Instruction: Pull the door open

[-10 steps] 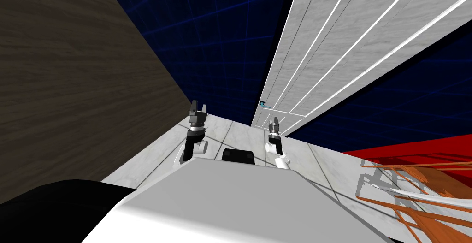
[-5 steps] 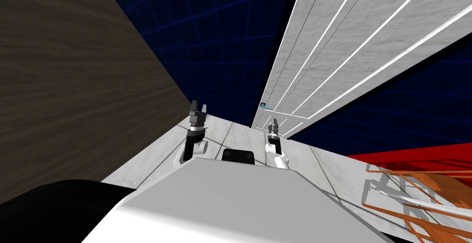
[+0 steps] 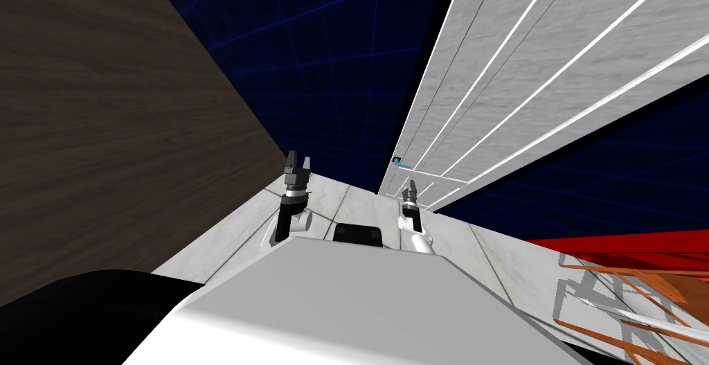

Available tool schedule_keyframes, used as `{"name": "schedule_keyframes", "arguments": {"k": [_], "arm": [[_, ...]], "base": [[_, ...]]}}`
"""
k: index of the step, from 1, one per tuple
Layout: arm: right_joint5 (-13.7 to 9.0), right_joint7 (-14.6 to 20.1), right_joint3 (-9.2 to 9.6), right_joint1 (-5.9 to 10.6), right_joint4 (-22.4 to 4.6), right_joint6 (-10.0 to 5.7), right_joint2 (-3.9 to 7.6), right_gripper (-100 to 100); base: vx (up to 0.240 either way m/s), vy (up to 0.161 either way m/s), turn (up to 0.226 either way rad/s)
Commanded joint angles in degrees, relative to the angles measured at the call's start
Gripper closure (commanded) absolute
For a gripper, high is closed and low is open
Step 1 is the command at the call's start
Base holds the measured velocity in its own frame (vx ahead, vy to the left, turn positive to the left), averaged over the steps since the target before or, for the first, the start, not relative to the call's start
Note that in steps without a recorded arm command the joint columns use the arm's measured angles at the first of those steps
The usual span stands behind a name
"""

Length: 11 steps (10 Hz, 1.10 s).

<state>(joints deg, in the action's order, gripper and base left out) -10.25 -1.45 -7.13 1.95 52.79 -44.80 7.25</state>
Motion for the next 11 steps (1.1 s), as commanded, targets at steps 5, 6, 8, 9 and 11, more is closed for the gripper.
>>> {"name": "schedule_keyframes", "arguments": {"k": [5, 6, 8, 9, 11], "arm": [[-0.5, 0.9, -1.23, 3.75, -9.4, -1.43, 0.31, -100], [-0.6, 1.0, -1.39, 4.22, -10.7, -1.6, 0.34, -100], [-0.8, 1.3, -1.83, 5.51, -14.0, -2.07, 0.41, -100], [-0.8, 1.4, -1.96, 5.89, -15.0, -2.21, 0.42, -100], [-0.9, 1.6, -2.23, 6.65, -16.9, -2.49, 0.46, -100]], "base": [[0.099, -0.01, 0.013], [0.125, -0.002, 0.016], [0.127, -0.008, 0.014], [0.12, -0.008, 0.013], [0.081, -0.001, 0.009]]}}
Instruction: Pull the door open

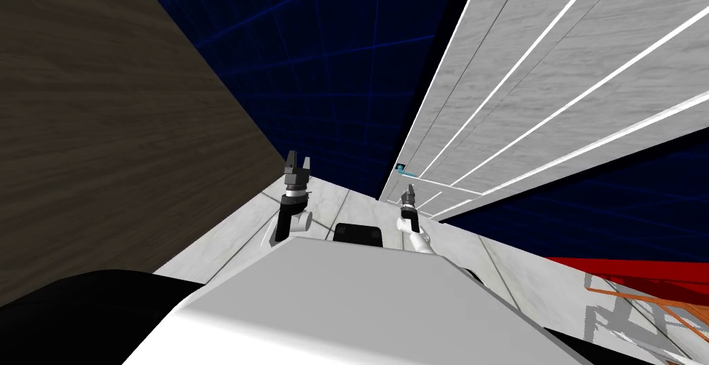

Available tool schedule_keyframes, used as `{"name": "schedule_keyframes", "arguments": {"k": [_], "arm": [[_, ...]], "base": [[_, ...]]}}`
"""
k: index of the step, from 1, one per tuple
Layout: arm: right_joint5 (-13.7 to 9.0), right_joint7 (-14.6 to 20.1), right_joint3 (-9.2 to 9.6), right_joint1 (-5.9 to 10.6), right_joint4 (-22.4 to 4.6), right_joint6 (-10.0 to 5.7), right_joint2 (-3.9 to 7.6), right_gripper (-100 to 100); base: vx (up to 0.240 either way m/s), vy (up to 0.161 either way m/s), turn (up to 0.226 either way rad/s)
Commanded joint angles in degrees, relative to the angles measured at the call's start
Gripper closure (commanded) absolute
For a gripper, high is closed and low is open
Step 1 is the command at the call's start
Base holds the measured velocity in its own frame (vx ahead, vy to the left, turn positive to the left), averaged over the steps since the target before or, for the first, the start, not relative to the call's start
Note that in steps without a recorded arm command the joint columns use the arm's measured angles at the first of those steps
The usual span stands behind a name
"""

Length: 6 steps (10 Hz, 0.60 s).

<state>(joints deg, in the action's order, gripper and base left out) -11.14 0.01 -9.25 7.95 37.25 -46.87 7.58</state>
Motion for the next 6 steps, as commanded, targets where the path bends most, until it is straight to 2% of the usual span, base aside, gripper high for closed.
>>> {"name": "schedule_keyframes", "arguments": {"k": [1, 4, 6], "arm": [[-0.1, 0.2, -0.22, 0.98, -2.3, -0.53, 0.15, -100], [-0.3, 0.5, -0.59, 2.04, -5.0, -0.92, 0.18, -100], [-0.3, 0.6, -0.71, 2.39, -5.9, -1.05, 0.19, -100]], "base": [[0.072, 0.005, 0.007], [0.063, -0.012, 0.008], [0.068, -0.009, 0.006]]}}
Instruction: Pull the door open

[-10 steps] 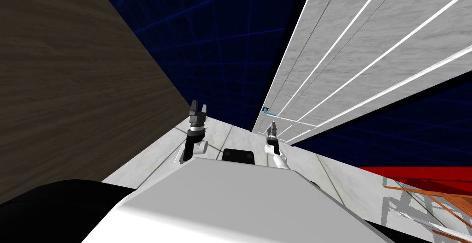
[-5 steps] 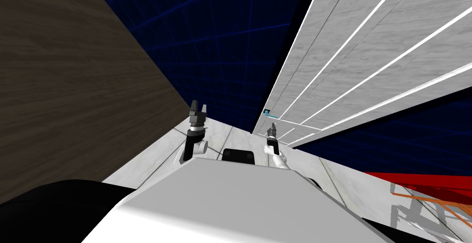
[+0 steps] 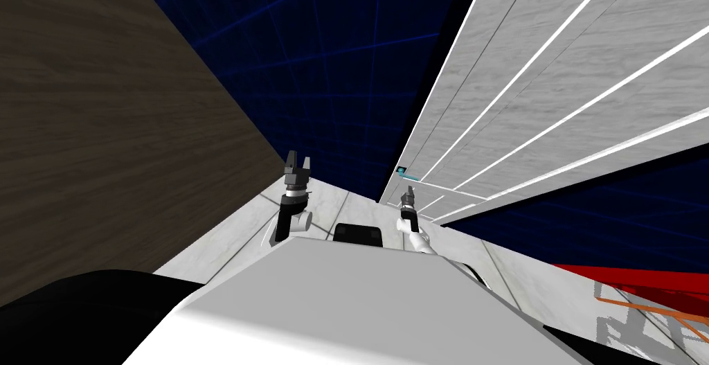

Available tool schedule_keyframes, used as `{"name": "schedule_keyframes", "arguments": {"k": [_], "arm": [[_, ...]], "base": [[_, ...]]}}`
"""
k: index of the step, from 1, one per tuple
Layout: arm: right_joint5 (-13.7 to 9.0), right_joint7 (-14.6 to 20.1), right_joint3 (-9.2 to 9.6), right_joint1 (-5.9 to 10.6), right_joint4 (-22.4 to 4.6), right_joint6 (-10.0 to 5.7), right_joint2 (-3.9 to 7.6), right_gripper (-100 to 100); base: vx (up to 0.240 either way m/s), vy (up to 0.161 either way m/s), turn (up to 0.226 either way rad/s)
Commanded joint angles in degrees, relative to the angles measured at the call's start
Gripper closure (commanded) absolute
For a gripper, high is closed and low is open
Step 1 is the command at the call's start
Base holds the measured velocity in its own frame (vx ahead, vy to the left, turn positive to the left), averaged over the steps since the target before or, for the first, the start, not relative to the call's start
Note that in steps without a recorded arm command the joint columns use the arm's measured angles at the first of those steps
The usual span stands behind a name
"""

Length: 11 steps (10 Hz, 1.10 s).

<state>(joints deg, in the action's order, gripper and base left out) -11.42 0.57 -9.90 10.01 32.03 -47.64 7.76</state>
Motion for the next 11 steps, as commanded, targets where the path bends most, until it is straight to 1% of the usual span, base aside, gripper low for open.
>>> {"name": "schedule_keyframes", "arguments": {"k": [1, 2, 3, 4, 5, 6, 7, 10, 11], "arm": [[-0.1, 0.1, -0.19, 0.73, -1.7, -0.43, 0.03, -100], [-0.1, 0.0, -0.12, 0.32, -0.7, -0.12, -0.04, -100], [-0.3, 1.1, -0.42, -0.33, -1.0, -0.47, 1.07, -100], [-0.5, 1.7, -0.61, -0.77, -1.2, -0.71, 1.8, -100], [-0.5, 1.7, -0.61, -0.77, -1.2, -0.71, 1.8, -100], [-0.6, 2.1, -0.71, -1.01, -1.3, -0.84, 2.21, -100], [-0.9, 3.3, -1.05, -1.81, -1.6, -1.27, 3.53, -100], [-1.6, 5.7, -1.69, -3.33, -2.2, -2.08, 6.04, -100], [-1.6, 5.7, -1.69, -3.33, -2.2, -2.08, 6.04, -100]], "base": [[0.056, -0.004, 0.004], [0.027, -0.003, 0.003], [0.112, 0.002, 0.099], [0.215, 0.006, 0.145], [0.155, 0.012, 0.043], [0.082, 0.029, 0.03], [0.146, 0.024, 0.146], [0.22, -0.03, 0.13], [0.132, -0.008, 0.032]]}}
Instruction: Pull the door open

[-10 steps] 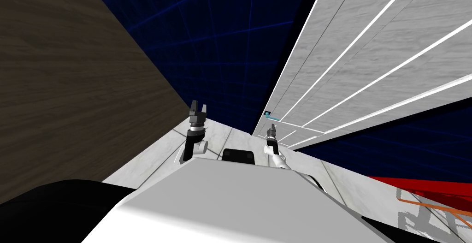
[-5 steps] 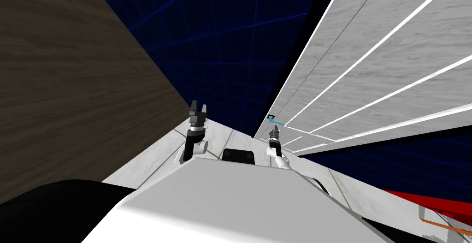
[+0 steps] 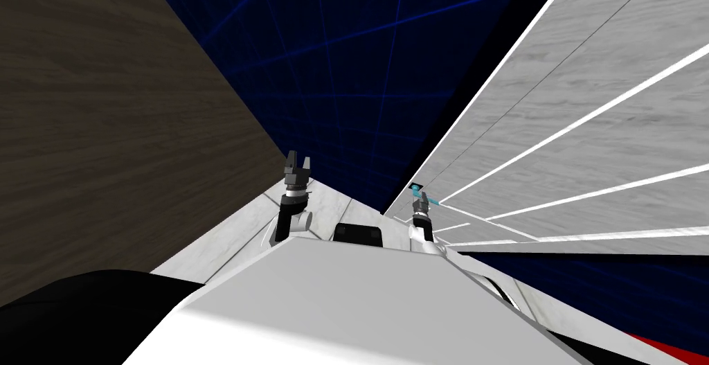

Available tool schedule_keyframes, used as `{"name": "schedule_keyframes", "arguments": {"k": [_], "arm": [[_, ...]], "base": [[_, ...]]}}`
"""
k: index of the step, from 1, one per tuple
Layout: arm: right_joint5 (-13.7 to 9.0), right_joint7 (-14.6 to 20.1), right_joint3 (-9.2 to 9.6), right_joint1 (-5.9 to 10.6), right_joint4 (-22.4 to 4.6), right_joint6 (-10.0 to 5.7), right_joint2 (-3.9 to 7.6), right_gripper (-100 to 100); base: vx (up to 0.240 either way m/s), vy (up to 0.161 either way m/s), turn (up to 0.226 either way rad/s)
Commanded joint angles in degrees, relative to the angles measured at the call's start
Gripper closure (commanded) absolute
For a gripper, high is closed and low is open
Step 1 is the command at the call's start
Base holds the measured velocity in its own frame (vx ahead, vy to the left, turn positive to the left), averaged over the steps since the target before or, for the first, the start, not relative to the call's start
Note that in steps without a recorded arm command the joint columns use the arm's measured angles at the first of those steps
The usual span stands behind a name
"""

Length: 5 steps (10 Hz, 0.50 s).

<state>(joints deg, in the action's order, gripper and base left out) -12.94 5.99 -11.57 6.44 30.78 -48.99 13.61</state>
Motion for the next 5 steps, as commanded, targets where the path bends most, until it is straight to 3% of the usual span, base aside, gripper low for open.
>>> {"name": "schedule_keyframes", "arguments": {"k": [1, 3, 4, 5], "arm": [[-0.3, 1.4, -0.33, -0.49, -1.2, -1.13, 1.39, -100], [-0.3, 0.9, -0.33, -0.85, 0.1, -0.22, 1.05, -100], [-0.3, 0.9, -0.33, -0.85, 0.1, -0.22, 1.05, 100], [-0.3, 0.9, -0.33, -0.85, 0.1, -0.22, 1.05, 100]], "base": [[0.167, -0.004, 0.102], [0.09, -0.01, 0.026], [0.0, 0.0, 0.0], [-0.021, 0.004, -0.011]]}}
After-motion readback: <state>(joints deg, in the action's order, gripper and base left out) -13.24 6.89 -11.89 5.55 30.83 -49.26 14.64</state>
